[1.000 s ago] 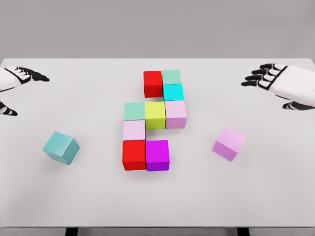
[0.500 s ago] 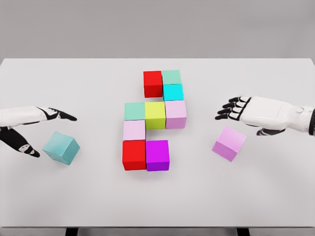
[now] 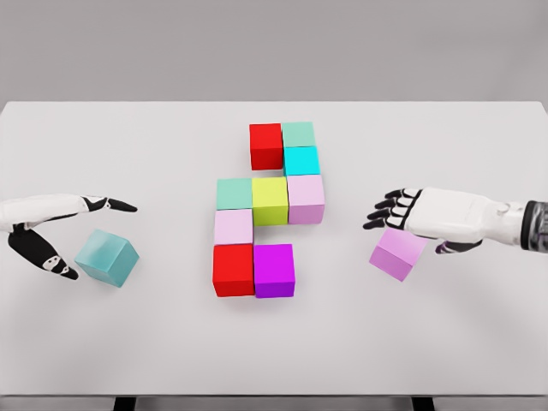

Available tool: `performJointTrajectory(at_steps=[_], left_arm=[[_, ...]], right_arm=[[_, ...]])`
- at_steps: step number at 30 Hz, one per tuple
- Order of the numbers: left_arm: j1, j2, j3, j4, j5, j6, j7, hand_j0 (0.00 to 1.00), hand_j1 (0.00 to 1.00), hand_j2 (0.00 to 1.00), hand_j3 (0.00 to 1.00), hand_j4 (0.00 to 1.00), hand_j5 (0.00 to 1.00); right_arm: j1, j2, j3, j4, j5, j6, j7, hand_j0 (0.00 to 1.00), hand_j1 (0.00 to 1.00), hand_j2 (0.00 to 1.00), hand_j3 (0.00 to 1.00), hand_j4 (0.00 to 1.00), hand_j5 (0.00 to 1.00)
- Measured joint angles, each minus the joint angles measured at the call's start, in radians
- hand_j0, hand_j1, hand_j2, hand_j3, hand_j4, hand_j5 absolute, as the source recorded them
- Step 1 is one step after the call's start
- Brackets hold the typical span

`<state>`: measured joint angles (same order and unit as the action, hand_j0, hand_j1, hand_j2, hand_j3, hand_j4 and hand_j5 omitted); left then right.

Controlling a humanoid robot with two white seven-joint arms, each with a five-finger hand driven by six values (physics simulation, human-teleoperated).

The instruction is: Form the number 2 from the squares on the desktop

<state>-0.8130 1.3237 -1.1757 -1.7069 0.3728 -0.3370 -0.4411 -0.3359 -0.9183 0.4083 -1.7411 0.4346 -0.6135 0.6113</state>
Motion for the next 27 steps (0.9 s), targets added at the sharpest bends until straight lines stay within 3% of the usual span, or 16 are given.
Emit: performJointTrajectory(at_steps=[8, 27], left_arm=[[0.002, -0.017, -0.04, -0.002, -0.063, 0.024, 0.064, 1.0, 1.0, 1.0, 1.0, 1.0, 1.0], [0.006, -0.035, -0.063, 0.004, -0.139, 0.045, 0.077, 1.0, 1.0, 1.0, 1.0, 1.0, 1.0]], right_arm=[[-0.002, 0.011, 0.04, 0.003, 0.001, 0.0, 0.0, 1.0, 1.0, 1.0, 1.0, 1.0, 1.0], [-0.003, 0.031, 0.052, 0.035, 0.036, 0.0, 0.0, 1.0, 1.0, 1.0, 1.0, 1.0, 1.0]])
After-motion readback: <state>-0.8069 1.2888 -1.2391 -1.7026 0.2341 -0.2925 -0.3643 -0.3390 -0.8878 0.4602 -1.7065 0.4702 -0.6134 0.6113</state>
